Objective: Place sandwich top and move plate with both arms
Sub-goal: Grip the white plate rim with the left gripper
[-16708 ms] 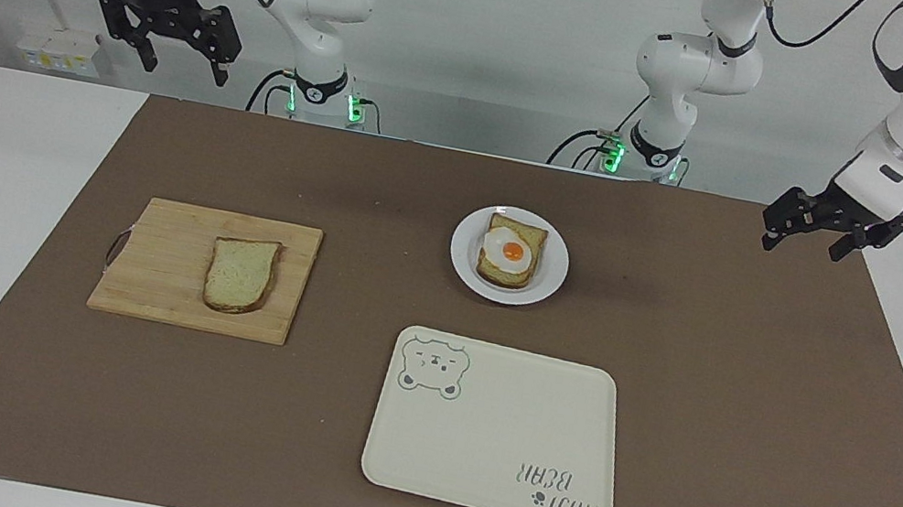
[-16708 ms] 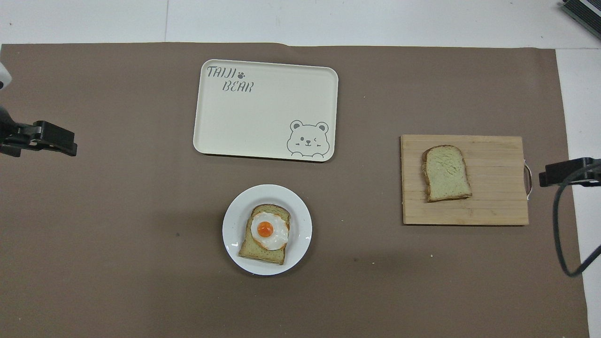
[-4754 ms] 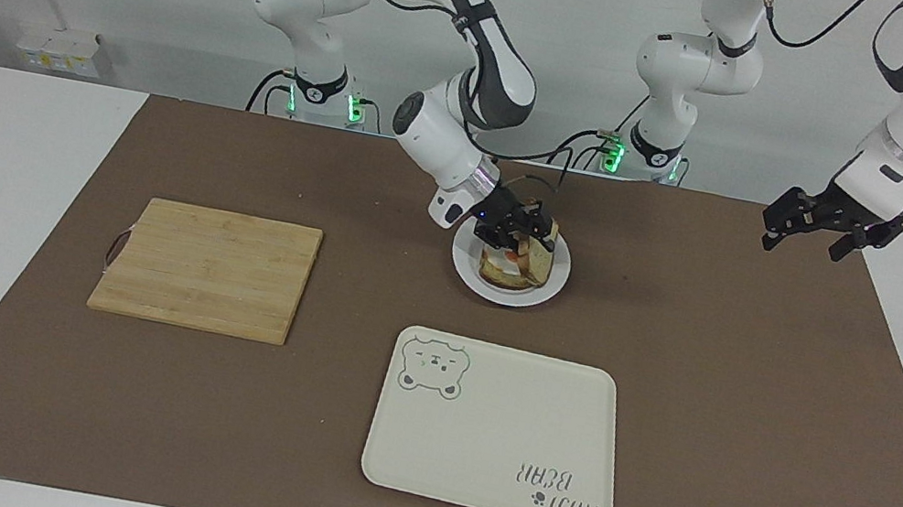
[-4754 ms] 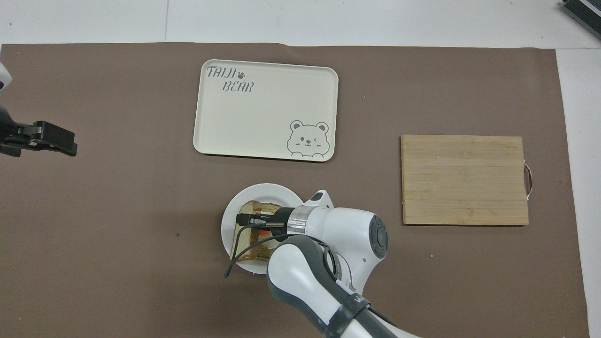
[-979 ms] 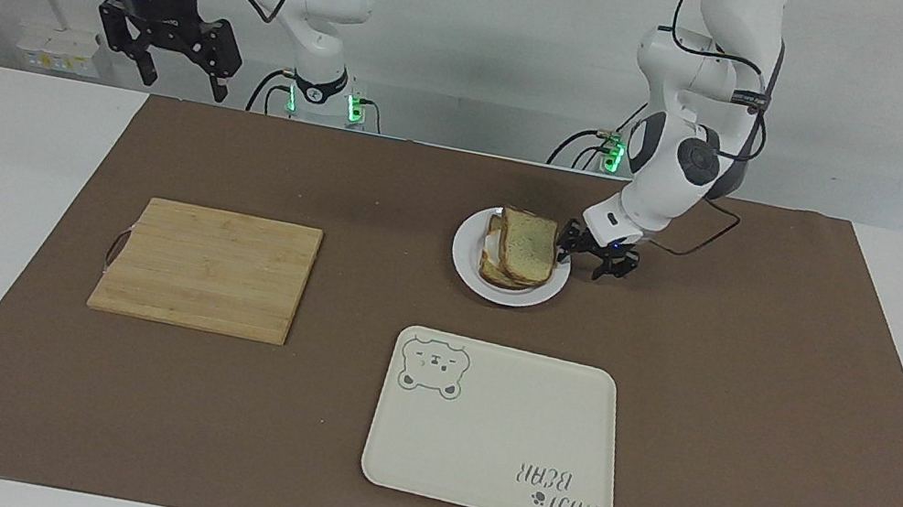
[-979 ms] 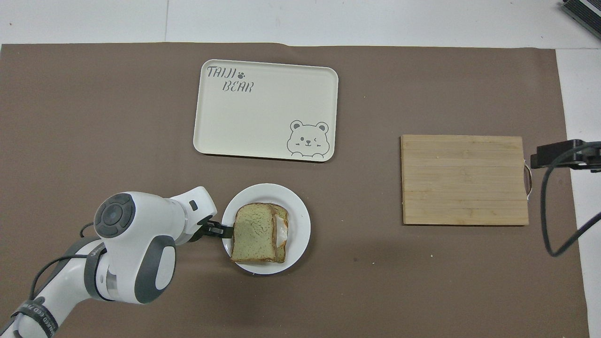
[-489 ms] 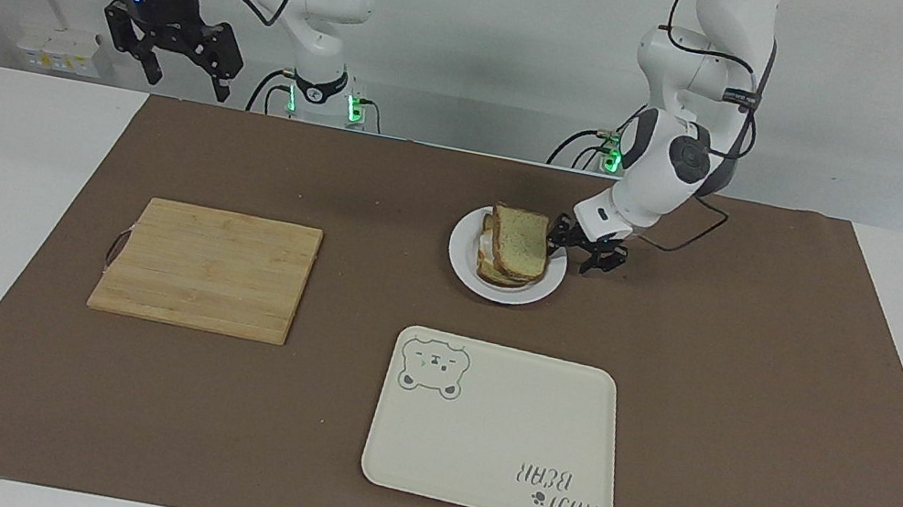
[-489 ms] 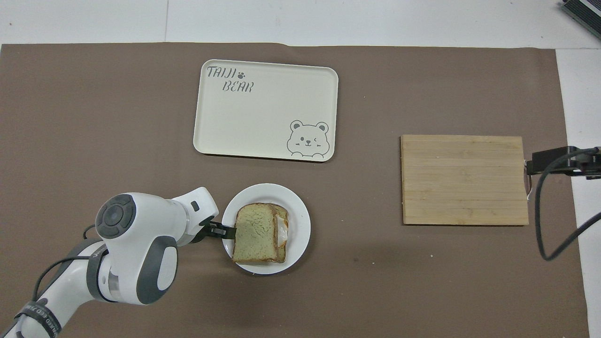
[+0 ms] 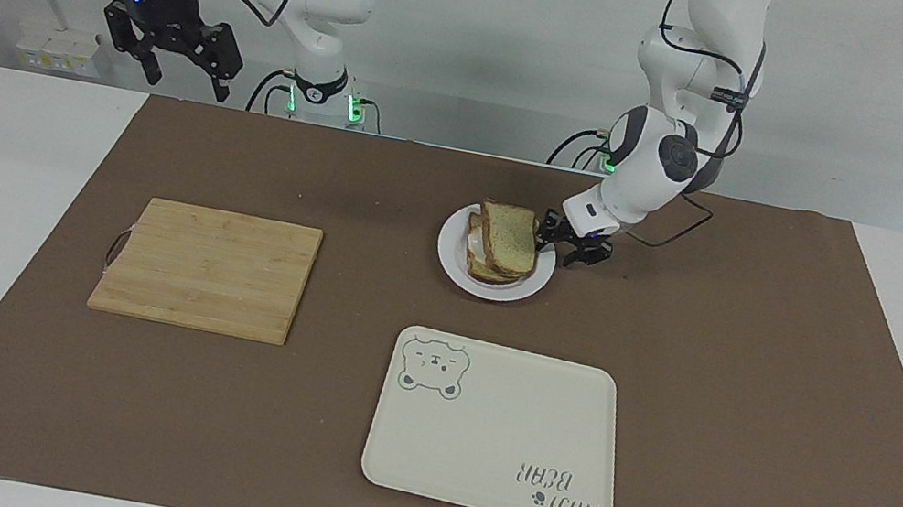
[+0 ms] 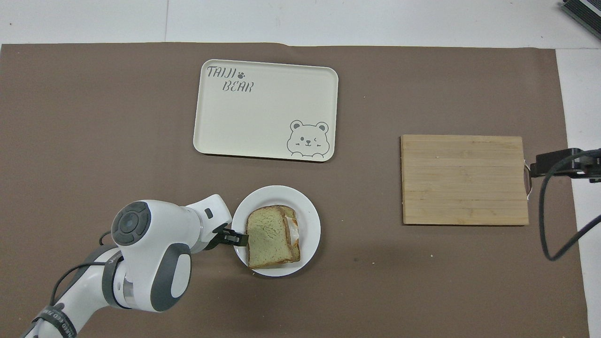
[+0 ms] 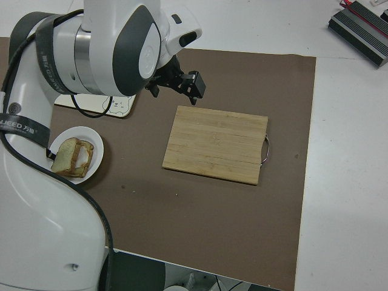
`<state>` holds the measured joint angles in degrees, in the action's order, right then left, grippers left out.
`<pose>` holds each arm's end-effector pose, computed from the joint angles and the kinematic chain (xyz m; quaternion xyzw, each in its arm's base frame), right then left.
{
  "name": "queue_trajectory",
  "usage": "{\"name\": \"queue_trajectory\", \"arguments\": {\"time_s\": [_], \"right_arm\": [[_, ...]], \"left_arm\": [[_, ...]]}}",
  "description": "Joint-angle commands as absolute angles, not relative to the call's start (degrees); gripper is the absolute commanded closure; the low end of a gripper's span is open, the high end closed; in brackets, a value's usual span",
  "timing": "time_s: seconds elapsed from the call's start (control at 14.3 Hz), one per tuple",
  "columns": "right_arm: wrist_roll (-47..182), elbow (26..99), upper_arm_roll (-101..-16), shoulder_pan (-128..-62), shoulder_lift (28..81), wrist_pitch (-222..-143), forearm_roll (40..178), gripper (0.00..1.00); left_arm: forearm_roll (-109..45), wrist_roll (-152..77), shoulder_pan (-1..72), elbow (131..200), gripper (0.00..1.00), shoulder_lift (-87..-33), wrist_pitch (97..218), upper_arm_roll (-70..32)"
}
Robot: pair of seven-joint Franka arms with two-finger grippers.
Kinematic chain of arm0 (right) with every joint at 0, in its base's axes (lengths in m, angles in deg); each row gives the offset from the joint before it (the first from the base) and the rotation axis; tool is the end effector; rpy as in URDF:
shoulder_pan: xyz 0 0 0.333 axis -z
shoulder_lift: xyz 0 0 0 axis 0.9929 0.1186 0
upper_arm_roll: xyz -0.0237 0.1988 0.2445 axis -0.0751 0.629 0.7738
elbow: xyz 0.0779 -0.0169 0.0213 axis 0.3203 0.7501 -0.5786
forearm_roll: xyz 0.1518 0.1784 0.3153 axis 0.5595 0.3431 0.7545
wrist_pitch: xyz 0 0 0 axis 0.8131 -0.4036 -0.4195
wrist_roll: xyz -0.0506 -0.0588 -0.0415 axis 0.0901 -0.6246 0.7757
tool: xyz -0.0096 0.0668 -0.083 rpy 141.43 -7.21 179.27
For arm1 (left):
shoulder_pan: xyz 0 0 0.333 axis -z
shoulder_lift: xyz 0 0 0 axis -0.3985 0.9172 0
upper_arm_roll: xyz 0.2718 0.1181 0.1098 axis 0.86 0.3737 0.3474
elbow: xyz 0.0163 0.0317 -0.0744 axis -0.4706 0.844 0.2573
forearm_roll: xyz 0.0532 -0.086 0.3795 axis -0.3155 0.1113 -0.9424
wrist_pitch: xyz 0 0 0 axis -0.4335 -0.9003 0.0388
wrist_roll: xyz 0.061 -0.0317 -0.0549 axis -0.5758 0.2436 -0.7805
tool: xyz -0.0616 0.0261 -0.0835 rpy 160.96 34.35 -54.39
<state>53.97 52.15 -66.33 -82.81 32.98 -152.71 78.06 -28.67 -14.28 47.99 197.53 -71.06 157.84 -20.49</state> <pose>0.5154 -0.0074 0.6561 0.9983 -0.0574 0.0094 0.0026 0.4103 -0.2305 0.3010 0.9787 -0.1302 -0.0407 0.1532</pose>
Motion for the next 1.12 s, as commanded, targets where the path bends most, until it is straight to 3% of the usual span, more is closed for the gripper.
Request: {"name": "queue_trajectory", "arguments": {"time_s": [0.0, 0.42, 0.7, 1.05], "right_arm": [[53.6, 52.9, -65.9, -82.3, 32.0, -153.0, 77.8, 0.0], [53.6, 52.9, -65.9, -82.3, 32.0, -153.0, 77.8, 0.0], [53.6, 52.9, -65.9, -82.3, 32.1, -153.0, 77.8, 0.0], [53.6, 52.9, -65.9, -82.3, 32.1, -153.0, 77.8, 0.0]], "left_arm": [[-27.1, -13.1, 48.2, 198.5, 0.33, -71.2, 159.6, -19.6], [-12.3, 1.8, 47.5, 198.5, 0.35, -71.3, 158.6, -19.7], [-12.0, 4.0, 47.6, 198.6, 0.5, -71.1, 158.3, -19.7], [-7.1, 6.8, 47.9, 198.7, 0.5, -68.4, 158.4, -19.7]]}}
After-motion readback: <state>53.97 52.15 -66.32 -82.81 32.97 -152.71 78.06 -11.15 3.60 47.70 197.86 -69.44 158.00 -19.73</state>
